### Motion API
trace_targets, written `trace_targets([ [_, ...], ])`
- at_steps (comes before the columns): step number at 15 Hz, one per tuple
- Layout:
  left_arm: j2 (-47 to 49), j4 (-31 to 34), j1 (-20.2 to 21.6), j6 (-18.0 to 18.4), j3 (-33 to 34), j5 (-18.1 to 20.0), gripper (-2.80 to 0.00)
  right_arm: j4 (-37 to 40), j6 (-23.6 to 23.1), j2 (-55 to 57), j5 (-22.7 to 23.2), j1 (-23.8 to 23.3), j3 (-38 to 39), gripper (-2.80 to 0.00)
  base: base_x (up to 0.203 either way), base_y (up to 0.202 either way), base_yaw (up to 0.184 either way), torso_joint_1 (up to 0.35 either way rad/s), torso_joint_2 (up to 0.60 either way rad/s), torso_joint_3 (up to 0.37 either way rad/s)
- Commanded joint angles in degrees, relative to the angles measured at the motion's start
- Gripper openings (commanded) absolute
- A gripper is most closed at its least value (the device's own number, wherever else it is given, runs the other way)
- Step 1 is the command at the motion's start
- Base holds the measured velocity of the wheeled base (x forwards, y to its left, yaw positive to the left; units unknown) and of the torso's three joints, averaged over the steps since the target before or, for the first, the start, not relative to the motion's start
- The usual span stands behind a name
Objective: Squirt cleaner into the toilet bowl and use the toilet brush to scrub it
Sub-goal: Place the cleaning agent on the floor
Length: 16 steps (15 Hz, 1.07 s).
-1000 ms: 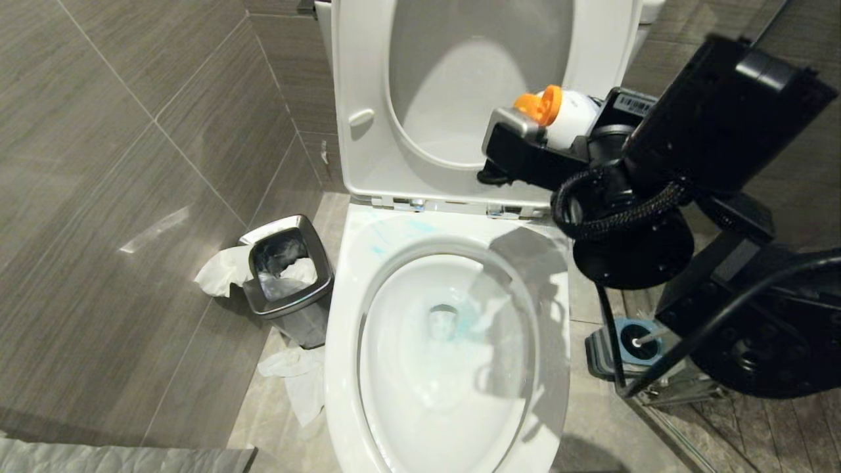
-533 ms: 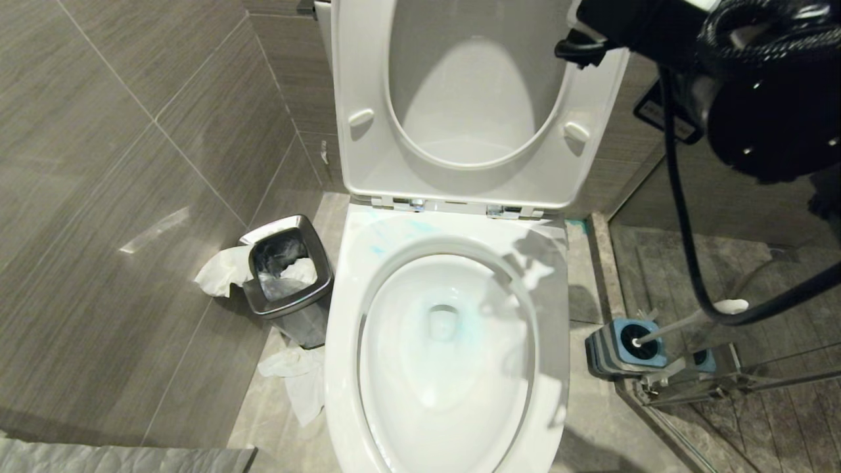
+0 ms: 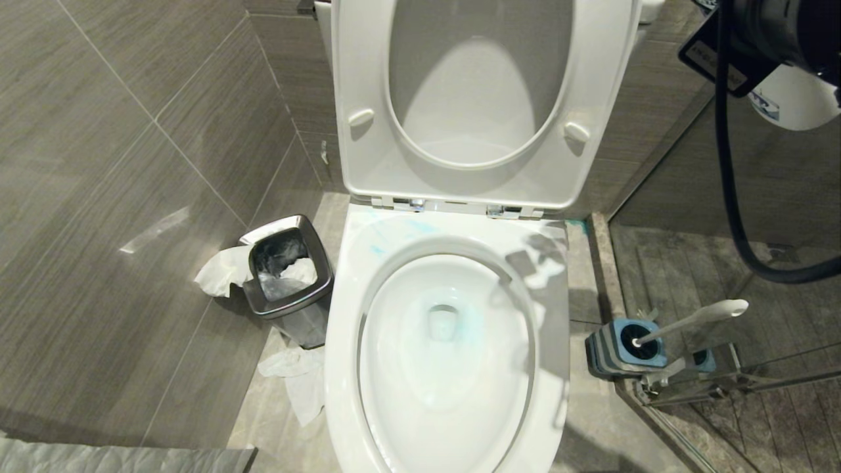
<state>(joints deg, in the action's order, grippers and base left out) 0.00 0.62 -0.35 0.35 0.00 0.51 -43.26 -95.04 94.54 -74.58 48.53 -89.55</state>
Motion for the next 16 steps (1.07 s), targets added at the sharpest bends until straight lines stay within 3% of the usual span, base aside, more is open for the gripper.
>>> trace_targets([
  [1,0.01,-0.01,0.00,0.00,0.00,0.02,-2.80,-0.33,-0.44,0.28,-2.36,0.49,-1.14,-2.80,0.000,0.000,0.000,0.000,0.00,0.000],
  [5,0.00,-0.01,0.00,0.00,0.00,0.02,-2.80,-0.15,-0.32,0.41,-2.82,-0.19,-1.65,-2.80,0.000,0.000,0.000,0.000,0.00,0.000],
  [8,0.00,-0.01,0.00,0.00,0.00,0.02,-2.80,0.63,-0.16,0.66,-2.35,-6.64,-2.48,-2.80,0.000,0.000,0.000,0.000,0.00,0.000],
  [10,0.05,-0.01,0.00,0.00,0.00,0.02,-2.80,5.23,0.37,0.77,2.73,-10.90,-4.02,-2.80,0.000,0.000,0.000,0.000,0.00,0.000],
  [13,0.00,-0.01,0.00,0.00,0.00,0.02,-2.80,14.21,10.16,0.34,11.15,-14.19,-5.34,-2.80,0.000,0.000,0.000,0.000,0.00,0.000],
  [16,0.00,-0.01,0.00,0.00,0.00,0.02,-2.80,25.75,22.86,-0.33,14.33,-17.02,-8.60,-2.80,0.000,0.000,0.000,0.000,0.00,0.000],
])
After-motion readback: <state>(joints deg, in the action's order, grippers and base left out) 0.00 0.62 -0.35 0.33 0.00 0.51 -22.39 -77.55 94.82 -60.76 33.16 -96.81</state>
